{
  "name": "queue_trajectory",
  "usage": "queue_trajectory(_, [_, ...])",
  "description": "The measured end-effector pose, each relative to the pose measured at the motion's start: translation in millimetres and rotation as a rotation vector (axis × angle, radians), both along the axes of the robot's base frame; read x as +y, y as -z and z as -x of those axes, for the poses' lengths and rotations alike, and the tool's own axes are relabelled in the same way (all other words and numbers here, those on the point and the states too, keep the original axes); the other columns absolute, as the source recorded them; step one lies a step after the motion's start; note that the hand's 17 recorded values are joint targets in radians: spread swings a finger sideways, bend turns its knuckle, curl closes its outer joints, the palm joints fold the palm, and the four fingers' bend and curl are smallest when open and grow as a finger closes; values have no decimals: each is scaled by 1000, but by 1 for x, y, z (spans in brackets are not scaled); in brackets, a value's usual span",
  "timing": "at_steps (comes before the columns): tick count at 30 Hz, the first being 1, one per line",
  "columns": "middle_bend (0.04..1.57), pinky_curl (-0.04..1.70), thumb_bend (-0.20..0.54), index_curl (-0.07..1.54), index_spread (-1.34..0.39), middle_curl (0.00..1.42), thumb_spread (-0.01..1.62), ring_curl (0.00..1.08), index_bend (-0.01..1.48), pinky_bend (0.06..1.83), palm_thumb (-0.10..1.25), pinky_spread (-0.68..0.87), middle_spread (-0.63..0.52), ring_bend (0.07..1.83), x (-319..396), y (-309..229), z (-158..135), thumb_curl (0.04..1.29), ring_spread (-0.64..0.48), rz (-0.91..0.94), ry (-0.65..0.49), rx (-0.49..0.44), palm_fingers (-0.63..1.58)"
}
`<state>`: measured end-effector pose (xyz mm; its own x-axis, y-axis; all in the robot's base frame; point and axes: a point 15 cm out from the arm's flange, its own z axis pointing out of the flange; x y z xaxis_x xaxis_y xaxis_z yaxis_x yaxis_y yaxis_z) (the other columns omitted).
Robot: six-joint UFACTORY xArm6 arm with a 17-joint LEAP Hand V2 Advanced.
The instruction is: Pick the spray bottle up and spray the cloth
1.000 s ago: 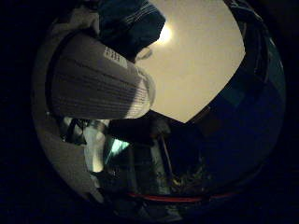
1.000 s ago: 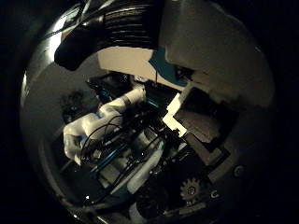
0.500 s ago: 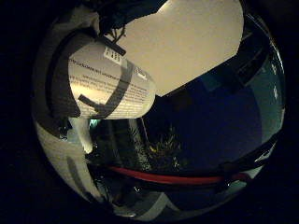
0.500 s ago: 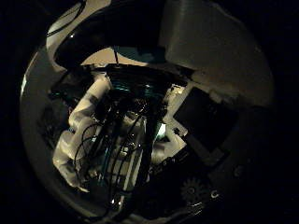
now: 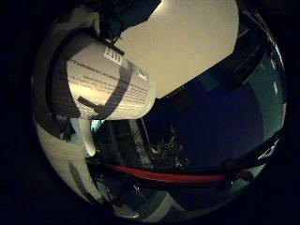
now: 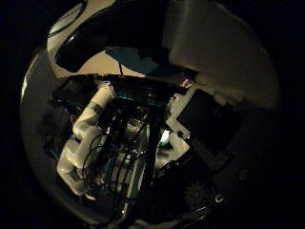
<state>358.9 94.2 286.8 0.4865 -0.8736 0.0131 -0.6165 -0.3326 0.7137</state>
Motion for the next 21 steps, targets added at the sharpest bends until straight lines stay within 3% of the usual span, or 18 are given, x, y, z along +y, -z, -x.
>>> queue_trajectory(16, [1344, 722, -14, 671, -174, 585, 961, 586, 1160, 1350, 1059, -195, -69, 1449, 148, -81, -13, 728, -155, -643, 112, -198, 1228])
queue_trajectory(21, [1345, 726, -14, 671, -173, 585, 957, 587, 1161, 1352, 1064, -196, -69, 1449, 194, -121, -42, 735, -155, -934, 208, -291, 1227])
